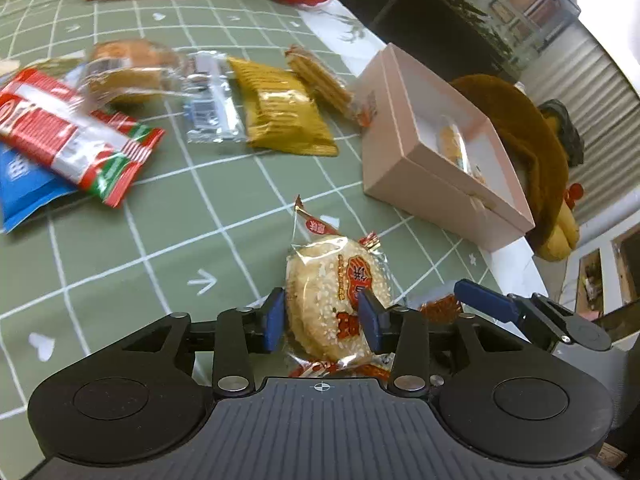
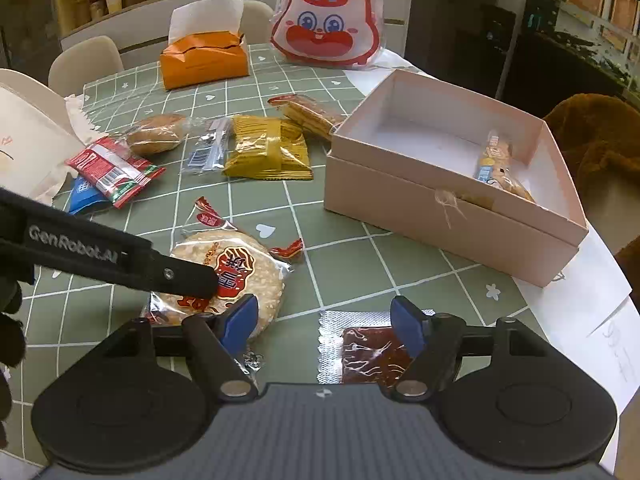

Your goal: Organize snacks

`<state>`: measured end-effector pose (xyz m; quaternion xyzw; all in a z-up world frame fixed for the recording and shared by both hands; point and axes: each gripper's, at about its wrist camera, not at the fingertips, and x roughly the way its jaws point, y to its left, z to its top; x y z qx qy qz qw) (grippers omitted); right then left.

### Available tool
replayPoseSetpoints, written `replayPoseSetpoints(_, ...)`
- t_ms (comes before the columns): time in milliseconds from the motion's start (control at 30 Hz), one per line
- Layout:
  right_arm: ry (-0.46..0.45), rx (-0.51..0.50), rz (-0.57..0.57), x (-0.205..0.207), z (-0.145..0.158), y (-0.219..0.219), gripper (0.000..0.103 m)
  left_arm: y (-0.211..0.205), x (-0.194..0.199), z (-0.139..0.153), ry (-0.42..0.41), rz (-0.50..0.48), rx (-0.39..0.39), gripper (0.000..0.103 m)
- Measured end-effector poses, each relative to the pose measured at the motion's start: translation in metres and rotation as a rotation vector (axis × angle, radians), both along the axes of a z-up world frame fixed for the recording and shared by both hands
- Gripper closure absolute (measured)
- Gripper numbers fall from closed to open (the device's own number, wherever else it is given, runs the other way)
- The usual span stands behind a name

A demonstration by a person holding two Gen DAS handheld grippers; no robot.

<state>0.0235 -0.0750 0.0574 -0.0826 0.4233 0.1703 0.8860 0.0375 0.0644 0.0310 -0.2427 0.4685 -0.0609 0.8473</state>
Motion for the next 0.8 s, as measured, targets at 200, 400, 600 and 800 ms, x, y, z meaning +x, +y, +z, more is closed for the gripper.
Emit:
replayPoseSetpoints(200,-0.017,-0.015,-0.029,0.003,0.001,-0.007,0.029,-0.007,0.005,0.011,-0.030,-0.019,-0.070,0.060)
replayPoseSetpoints(400,0.019,-0.021,-0.058,0.008,-0.005,-0.017,0.029,-0.030,0.018,0.018,-0.056,-0.071,-0.009,0.072)
replayPoseSetpoints(600,0.037,-0.024,-0.078,0.006,-0.010,-0.027,0.029,-0.040,0.032,0.007,-0.022,-0.092,0.002,0.078)
replayPoseSetpoints(800,0.061,0.001,-0.114,0.006,-0.014,-0.042,0.027,-0.033,0.027,0.010,-0.021,-0.069,0.012,0.079)
